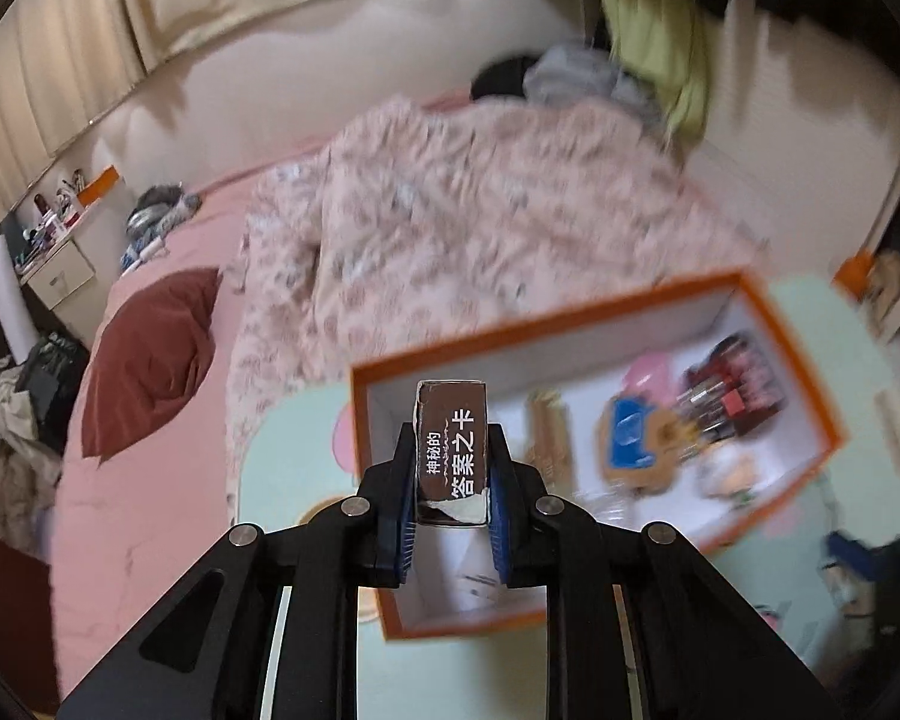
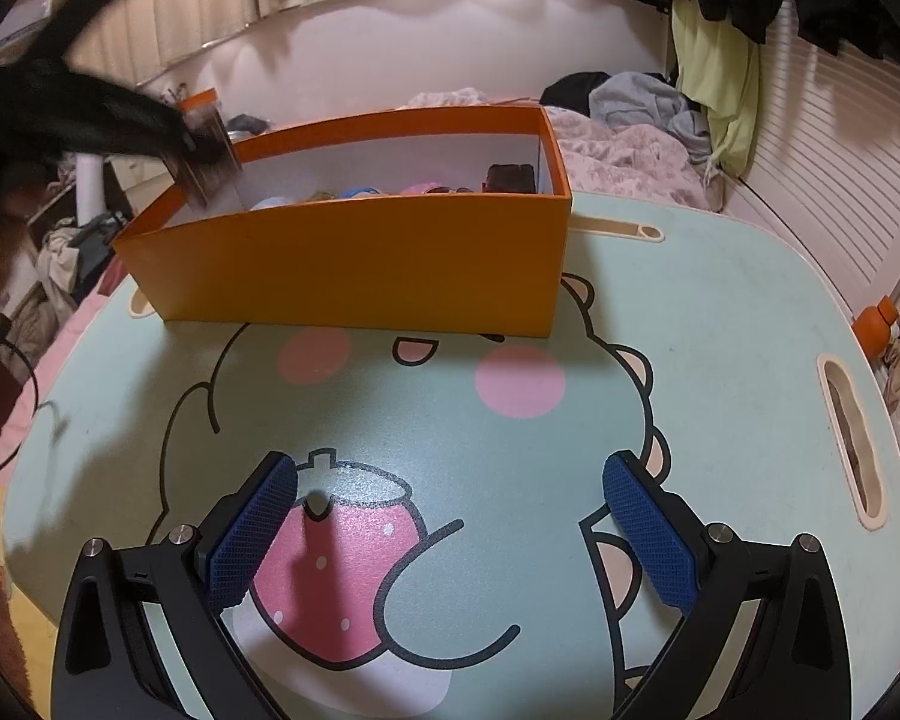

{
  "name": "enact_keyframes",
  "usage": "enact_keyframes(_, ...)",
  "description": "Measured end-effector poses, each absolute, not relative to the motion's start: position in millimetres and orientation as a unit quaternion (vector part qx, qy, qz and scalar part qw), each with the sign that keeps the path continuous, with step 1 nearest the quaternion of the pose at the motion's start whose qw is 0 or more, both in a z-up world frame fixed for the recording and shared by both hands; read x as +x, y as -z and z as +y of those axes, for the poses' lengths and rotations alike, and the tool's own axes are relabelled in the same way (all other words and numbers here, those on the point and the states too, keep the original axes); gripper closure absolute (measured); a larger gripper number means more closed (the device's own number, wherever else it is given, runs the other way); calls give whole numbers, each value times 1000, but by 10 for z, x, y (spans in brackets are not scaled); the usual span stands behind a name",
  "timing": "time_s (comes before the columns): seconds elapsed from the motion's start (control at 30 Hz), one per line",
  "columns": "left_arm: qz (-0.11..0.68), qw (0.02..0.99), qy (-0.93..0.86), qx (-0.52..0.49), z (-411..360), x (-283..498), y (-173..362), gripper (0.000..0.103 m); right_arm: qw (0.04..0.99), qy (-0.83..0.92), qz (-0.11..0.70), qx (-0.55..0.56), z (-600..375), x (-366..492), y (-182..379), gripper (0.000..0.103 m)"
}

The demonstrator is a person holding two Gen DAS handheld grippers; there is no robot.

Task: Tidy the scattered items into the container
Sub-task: 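Lift the card box out and set it on the table, open left gripper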

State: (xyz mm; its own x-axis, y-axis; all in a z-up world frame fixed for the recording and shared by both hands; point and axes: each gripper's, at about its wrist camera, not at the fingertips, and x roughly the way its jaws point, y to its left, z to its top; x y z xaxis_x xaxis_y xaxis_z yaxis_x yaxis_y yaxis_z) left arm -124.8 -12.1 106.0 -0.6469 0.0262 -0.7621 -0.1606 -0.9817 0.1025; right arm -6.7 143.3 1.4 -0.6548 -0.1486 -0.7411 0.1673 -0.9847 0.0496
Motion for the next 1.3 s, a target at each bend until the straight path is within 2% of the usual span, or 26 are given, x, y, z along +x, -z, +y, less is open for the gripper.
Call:
enact_keyframes(0.13, 57, 89, -925, -366, -89, -840, -1391, 82, 86, 909, 11, 407, 1423, -69, -13, 1)
enact_keyframes(0.23, 43, 132, -921, -363, -42, -552, -1393, 82, 85, 909, 10, 407, 1417, -68, -13, 1)
enact_keyframes(0.4, 5, 167, -912, -373, -69, -235, -1007, 82, 84, 908, 11, 411, 1424, -92, -17, 1)
enact_keyframes(0.57, -110, 214, -888, -391, -233, -236, -600, 82, 83, 907, 9, 413, 1431, -89, -18, 1)
enact_keyframes(0.7, -128, 203, -886, -397, -231, -235, -399, 82, 83, 907, 9, 413, 1432, -95, -21, 1)
enact_keyframes(0.73, -129, 192, -889, -396, -256, -236, -369, 80, 83, 907, 9, 413, 1432, -93, -21, 1)
enact_keyframes(0.8, -127, 160, -900, -385, -286, -226, -345, 68, 83, 907, 10, 413, 1435, -89, -20, 1)
enact_keyframes(0.87, -124, 145, -913, -361, -326, -185, -367, 48, 83, 907, 9, 413, 1439, -84, -20, 1)
enact_keyframes(0.93, -123, 136, -928, -323, -370, -110, -392, 42, 83, 907, 9, 412, 1435, -85, -19, 1)
enact_keyframes(1.03, -129, 149, -937, -289, -400, -57, -376, 37, 83, 908, 9, 412, 1436, -75, -18, 1)
enact_keyframes(1.3, -179, 179, -914, -318, -508, -195, -237, 37, 94, 918, 14, 386, 1453, -15, -70, 1)
